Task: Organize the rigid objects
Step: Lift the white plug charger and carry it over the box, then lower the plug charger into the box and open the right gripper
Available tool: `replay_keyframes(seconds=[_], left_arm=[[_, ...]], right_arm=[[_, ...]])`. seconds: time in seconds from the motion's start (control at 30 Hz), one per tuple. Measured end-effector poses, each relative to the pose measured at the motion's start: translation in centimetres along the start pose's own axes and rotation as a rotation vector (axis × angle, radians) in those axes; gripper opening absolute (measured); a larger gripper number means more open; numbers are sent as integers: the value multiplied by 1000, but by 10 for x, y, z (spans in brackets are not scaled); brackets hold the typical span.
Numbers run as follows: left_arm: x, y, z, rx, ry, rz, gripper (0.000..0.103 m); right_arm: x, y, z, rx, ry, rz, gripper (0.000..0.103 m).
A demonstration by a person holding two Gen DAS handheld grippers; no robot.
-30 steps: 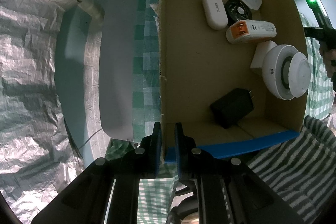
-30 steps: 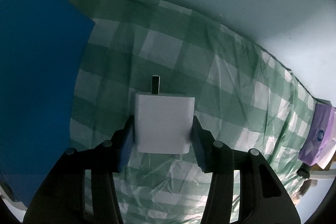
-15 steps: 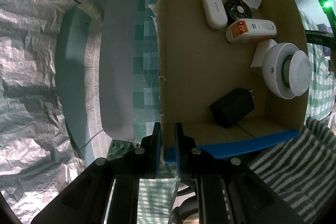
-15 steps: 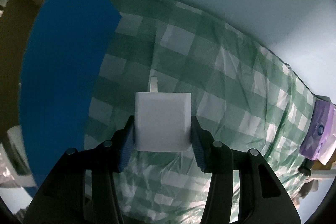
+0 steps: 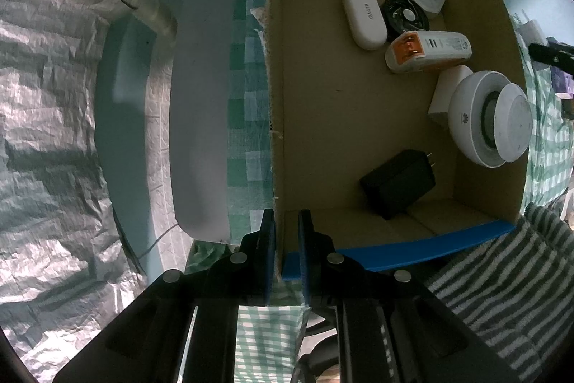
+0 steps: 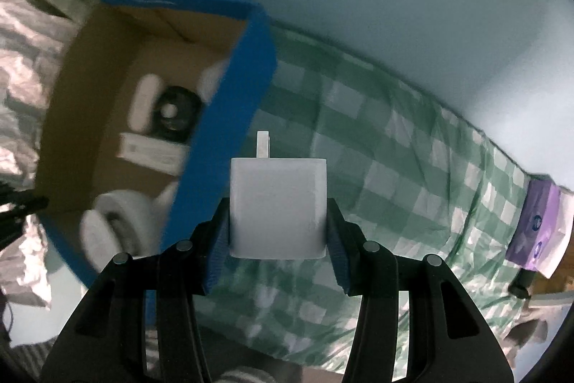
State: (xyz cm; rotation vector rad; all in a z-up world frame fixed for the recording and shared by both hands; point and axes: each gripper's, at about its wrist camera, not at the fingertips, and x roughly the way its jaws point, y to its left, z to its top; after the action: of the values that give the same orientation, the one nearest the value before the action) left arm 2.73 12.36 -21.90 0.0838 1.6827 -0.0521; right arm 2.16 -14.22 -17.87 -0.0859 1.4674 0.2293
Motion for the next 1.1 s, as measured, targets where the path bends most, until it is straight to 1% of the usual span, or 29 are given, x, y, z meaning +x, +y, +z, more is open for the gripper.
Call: replay_keyframes(seconds=[0.1,0.23,0.53,0.8,0.83,0.9,1.0,1.1], left_arm=[[0,0,0,2,-2,1,11],[0,0,0,5,-3,1,11],[0,0,0,9,-4,3,11],[0,0,0,8,-4,2,11],[1,-1,1,7,-5,2,11],[1,-1,1,4,-8,0,11],[1,-2,2,1,-9,0,11],[1,-1,2,-7,-13,4,11]], right_arm=[[-17,21,9,-31,-25,22,49],[-27,48,19,-75,-45,36,49],[-6,86,23,-153,-24,31,49],[10,104,25,-184,0,10,49],[10,104,24,-185,1,7,50],[10,105,24,-179,-8,-12,50],[7,106,23,-176,-10,5,51],[5,108,22,-178,-17,-19,51]])
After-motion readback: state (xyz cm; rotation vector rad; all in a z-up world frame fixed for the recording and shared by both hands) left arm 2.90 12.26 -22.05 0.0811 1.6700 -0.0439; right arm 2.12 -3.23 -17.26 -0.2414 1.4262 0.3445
